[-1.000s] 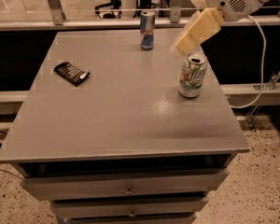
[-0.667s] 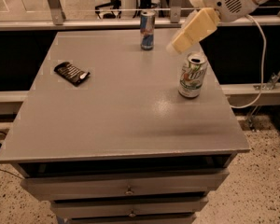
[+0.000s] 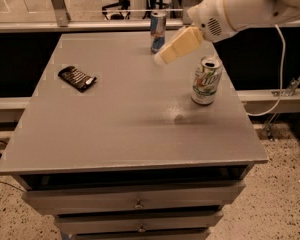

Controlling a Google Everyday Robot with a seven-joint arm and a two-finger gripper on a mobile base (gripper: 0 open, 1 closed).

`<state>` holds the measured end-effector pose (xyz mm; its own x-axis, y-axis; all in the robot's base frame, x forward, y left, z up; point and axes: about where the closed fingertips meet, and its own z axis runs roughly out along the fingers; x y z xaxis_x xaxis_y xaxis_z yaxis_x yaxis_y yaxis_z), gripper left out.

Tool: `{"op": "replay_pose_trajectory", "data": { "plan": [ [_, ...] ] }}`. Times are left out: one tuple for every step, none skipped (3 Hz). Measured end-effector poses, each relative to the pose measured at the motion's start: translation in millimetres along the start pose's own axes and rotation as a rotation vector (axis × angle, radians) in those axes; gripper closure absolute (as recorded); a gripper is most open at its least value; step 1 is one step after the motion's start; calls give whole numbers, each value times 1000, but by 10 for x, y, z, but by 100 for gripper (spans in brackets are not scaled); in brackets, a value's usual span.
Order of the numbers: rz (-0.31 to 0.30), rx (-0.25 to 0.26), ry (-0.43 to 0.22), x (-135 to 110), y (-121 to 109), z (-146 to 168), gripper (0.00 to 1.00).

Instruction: Move redbull can near rxbar chocolate

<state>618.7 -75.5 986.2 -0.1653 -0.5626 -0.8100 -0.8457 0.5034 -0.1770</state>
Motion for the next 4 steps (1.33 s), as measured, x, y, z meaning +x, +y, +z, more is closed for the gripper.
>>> {"op": "replay_pose_trajectory", "data": {
  "plan": [
    [43, 64, -58, 9, -196, 349, 0],
    [69, 116, -141, -177, -503, 791, 0],
    [62, 151, -169, -309, -759, 1054, 0],
    [51, 207, -166, -343, -1119, 1267, 0]
  ]
}}
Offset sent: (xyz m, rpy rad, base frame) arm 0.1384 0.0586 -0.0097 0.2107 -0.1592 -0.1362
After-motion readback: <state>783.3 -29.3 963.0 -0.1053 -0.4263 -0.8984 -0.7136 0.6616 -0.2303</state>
